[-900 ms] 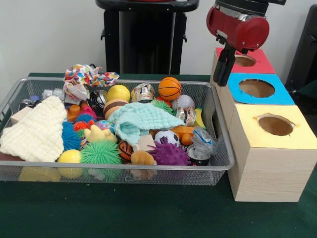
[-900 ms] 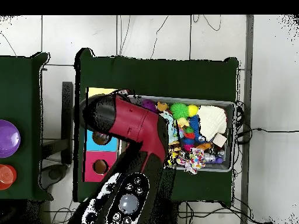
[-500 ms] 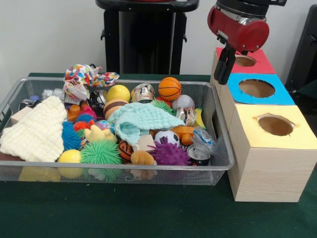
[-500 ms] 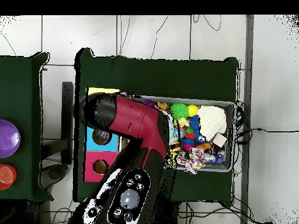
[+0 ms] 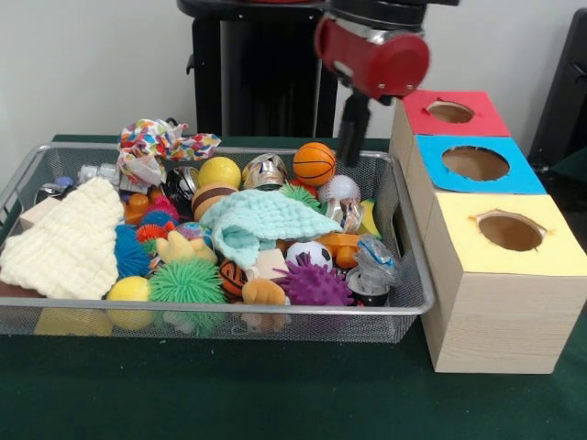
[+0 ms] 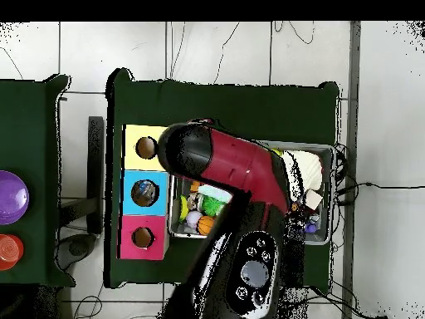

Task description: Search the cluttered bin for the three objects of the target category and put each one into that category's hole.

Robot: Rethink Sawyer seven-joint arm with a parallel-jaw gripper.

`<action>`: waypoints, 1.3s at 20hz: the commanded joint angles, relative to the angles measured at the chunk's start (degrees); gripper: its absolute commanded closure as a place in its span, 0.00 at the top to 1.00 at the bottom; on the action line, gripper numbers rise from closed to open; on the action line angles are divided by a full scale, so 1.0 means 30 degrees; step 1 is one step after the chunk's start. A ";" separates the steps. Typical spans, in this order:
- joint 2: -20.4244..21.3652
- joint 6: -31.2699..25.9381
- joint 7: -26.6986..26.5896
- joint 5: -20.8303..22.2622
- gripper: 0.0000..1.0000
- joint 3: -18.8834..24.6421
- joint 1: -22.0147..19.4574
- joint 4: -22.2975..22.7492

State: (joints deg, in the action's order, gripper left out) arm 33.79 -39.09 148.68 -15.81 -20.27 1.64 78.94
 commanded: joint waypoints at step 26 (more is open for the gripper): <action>0.1622 -0.1643 -0.2549 0.4579 0.00 0.4603 -0.2246 0.0500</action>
State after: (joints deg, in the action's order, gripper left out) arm 39.13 -39.94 137.84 -3.88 -9.49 -8.15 76.57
